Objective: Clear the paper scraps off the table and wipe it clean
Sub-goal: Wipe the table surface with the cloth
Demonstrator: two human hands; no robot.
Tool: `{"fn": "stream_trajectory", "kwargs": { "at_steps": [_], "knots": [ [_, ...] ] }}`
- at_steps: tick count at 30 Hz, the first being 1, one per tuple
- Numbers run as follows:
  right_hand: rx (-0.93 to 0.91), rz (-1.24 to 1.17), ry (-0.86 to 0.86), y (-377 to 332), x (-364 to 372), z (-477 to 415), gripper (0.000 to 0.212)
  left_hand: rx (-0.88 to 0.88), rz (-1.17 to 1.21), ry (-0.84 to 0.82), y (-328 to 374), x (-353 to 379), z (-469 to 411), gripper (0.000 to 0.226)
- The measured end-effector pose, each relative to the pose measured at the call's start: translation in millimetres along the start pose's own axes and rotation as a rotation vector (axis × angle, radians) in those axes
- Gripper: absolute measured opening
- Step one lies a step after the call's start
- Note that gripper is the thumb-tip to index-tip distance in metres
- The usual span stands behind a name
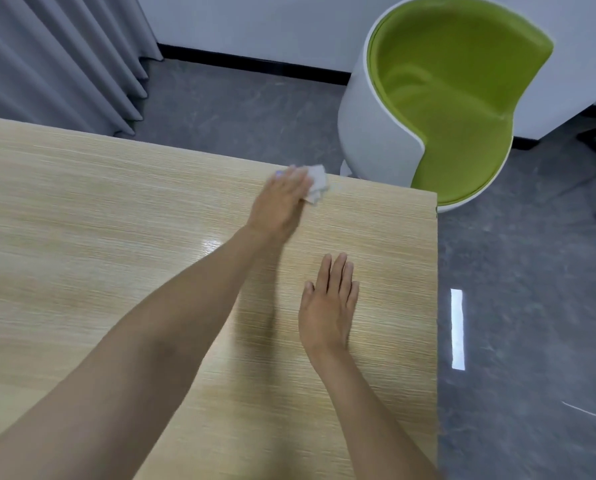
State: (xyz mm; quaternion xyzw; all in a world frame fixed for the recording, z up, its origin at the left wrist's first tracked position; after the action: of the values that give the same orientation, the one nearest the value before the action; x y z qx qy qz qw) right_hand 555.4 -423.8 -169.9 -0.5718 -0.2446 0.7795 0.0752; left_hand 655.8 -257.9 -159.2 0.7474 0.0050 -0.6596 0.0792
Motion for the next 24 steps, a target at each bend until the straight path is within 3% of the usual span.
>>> {"fn": "stream_trajectory", "kwargs": {
  "at_steps": [2,3,4,5,8,9,10,15,18,20,22,24],
  "knots": [
    [-0.001,0.001,-0.008,2,0,0,0.064,-0.457,-0.018,-0.017,-35,-4,-5,0.047],
    [0.007,0.007,-0.012,3,2,-1,0.063,-0.569,0.011,-0.024,-29,-8,-10,0.045],
    [0.015,0.009,-0.003,3,2,-1,0.062,-0.571,0.052,-0.021,-13,-11,-17,0.043],
    [0.021,0.013,0.019,2,3,-1,0.062,-0.481,0.097,-0.035,8,-11,-24,0.043],
    [0.039,0.039,0.051,0,2,-1,0.059,0.166,0.092,-0.119,79,6,-5,0.046],
    [0.046,0.028,0.042,0,2,-2,0.058,0.292,0.071,-0.109,75,5,10,0.047],
    [0.06,0.003,0.017,-1,1,-2,0.059,0.3,0.072,-0.078,53,2,20,0.05],
    [0.067,-0.045,-0.045,-25,-5,1,0.076,-0.409,-0.077,-0.006,-129,-20,53,0.05],
    [0.032,-0.014,-0.096,-50,7,6,0.073,-0.707,-0.045,0.008,-144,-34,57,0.047],
    [0.022,-0.019,-0.13,-63,20,15,0.067,-0.503,-0.023,-0.008,-100,-30,47,0.047],
    [-0.01,-0.031,-0.135,-76,32,29,0.068,-0.075,0.035,-0.07,-49,-13,49,0.049],
    [-0.017,-0.053,-0.117,-82,40,41,0.07,0.192,0.011,-0.126,-60,-7,55,0.055]
  ]
}}
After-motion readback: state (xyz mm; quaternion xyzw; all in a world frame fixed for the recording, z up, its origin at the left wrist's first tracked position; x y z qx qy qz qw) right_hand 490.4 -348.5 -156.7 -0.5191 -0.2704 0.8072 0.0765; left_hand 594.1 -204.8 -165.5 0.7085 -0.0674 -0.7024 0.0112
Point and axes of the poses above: each hand's wrist, its own z-axis away from the middle knuckle, its own x-axis out of the palm, y = z × x, the point moved 8 cm from there along -z, towards the middle knuckle, and after that the axes turned 13 degrees about -z, right-handed, at the moved point
